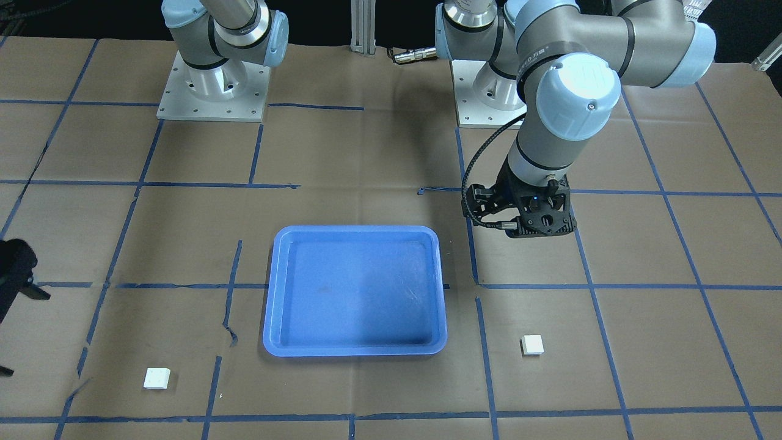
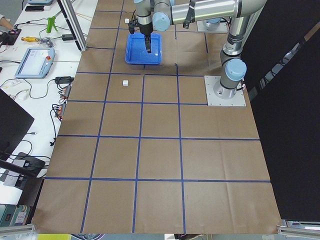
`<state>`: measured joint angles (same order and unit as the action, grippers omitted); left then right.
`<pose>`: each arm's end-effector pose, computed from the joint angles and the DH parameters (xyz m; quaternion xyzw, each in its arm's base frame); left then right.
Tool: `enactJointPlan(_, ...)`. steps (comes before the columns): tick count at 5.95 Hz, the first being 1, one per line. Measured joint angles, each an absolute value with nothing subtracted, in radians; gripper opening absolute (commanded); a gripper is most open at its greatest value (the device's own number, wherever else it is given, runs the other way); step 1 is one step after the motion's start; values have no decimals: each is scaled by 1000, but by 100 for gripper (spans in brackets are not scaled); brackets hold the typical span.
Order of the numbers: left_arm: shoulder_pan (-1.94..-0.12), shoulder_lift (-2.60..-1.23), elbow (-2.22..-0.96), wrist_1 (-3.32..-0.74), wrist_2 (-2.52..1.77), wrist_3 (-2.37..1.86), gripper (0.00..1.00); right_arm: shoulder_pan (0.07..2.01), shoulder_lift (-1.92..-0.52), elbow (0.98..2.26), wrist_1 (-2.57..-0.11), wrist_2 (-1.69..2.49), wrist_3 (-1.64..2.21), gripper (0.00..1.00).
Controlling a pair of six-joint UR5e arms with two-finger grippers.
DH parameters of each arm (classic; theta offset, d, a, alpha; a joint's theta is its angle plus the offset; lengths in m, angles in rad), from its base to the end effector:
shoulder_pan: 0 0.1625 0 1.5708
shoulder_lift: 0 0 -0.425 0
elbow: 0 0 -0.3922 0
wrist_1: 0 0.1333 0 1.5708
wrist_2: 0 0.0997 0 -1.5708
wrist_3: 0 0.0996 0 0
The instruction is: Assemble white blocks and place on blue tray
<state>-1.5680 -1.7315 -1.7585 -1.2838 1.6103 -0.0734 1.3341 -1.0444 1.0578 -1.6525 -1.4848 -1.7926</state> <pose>-0.1279 -0.5304 0.3427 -0.0375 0.9986 0.0300 0.0208 -0.0290 -0.7253 0.4325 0.7018 -0.7103 0.0545 0.0063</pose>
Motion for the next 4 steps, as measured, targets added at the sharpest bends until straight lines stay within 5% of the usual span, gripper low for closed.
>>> enactJointPlan(2,-1452,-1796,-1814,-1147,1611,63,99,1330,-966,1012,-1620,-1397,-1926,100)
enactJointPlan(4,-1389,-1895,-1755,-1119,1609,104,99,1278,-945,1118,-1601,-1275,-1982,100)
